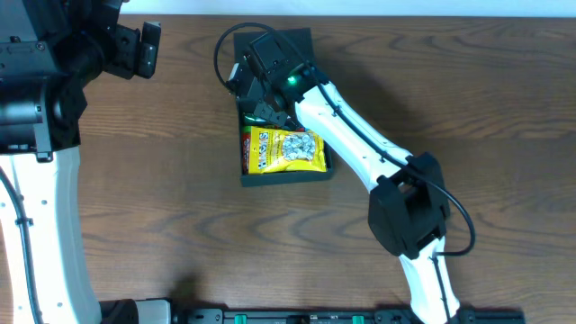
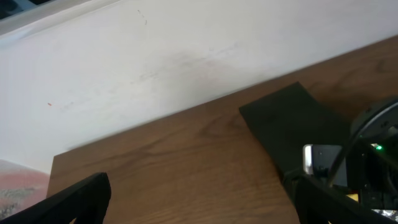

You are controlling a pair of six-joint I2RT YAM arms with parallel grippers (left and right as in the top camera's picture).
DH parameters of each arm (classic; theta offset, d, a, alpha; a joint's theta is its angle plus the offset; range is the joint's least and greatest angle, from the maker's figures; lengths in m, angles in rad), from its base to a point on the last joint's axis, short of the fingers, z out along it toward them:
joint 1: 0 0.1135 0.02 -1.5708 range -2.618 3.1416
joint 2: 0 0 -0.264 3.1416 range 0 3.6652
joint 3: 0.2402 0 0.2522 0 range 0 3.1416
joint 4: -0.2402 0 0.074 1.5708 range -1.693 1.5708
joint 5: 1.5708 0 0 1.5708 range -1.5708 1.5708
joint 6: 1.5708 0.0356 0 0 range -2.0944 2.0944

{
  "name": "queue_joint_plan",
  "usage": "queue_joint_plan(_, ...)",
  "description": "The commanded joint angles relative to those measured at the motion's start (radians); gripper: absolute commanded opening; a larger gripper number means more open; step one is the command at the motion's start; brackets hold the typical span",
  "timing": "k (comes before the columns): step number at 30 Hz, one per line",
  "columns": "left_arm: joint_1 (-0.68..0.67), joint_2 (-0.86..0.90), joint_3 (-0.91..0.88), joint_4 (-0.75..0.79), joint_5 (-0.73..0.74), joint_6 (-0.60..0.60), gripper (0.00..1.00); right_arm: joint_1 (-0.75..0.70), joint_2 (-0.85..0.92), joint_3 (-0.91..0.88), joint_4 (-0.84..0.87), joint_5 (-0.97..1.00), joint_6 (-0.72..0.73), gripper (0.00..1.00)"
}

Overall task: Pack container
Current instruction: 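Place the blue-wrapped bar into the box's back left and release, then bring both grippers to the lid's back edges and swing it forward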

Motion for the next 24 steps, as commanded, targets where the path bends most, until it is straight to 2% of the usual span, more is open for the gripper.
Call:
queue_joint_plan(1, 0.003, -0.002, 0.025, 0.002, 0.007, 0.035, 0.95, -0.002, -0.006, 0.000, 0.002, 0.027, -0.065, 0.49)
queue_joint_plan(2, 0.003, -0.002, 0.025, 0.002, 0.007, 0.037, 0.95, -0.002, -0.006, 0.000, 0.005, 0.028, -0.073, 0.70)
queue_joint_plan(3, 0.003, -0.002, 0.025, 0.003, 0.007, 0.040, 0.95, -0.003, -0.006, 0.000, 0.009, 0.031, -0.082, 0.80)
queue_joint_plan(4, 0.003, -0.002, 0.025, 0.003, 0.007, 0.040, 0.95, -0.003, -0.009, 0.000, 0.019, 0.051, -0.083, 0.99)
queue_joint_plan(7, 0.003, -0.002, 0.025, 0.002, 0.007, 0.040, 0.95, -0.003, -0.023, 0.000, 0.050, 0.106, -0.064, 0.99)
queue_joint_plan(11, 0.003, -0.002, 0.024, 0.001, 0.007, 0.039, 0.95, -0.014, -0.057, 0.001, 0.107, 0.187, 0.061, 0.96)
queue_joint_plan(14, 0.003, 0.005, 0.013, 0.001, 0.007, 0.035, 0.96, -0.049, -0.071, 0.000, 0.114, 0.189, 0.148, 0.86)
queue_joint_plan(15, 0.003, 0.011, 0.009, 0.000, 0.008, 0.032, 0.94, -0.069, -0.071, 0.000, 0.113, 0.188, 0.199, 0.71)
queue_joint_plan(16, 0.003, 0.023, 0.004, 0.001, 0.008, 0.024, 0.85, -0.090, -0.071, 0.000, 0.109, 0.188, 0.260, 0.40)
queue_joint_plan(17, 0.003, 0.043, 0.000, 0.001, 0.009, 0.004, 0.68, -0.119, -0.071, 0.000, 0.099, 0.175, 0.337, 0.18)
queue_joint_plan(18, 0.003, 0.072, 0.000, 0.000, 0.021, -0.021, 0.52, -0.148, -0.071, 0.000, 0.085, 0.144, 0.405, 0.02)
queue_joint_plan(21, 0.003, 0.172, 0.000, -0.002, 0.090, -0.107, 0.06, -0.232, -0.071, 0.000, 0.032, -0.030, 0.483, 0.02)
queue_joint_plan(24, 0.003, 0.303, 0.000, 0.002, 0.140, -0.235, 0.06, -0.305, -0.070, 0.000, -0.013, -0.204, 0.486, 0.02)
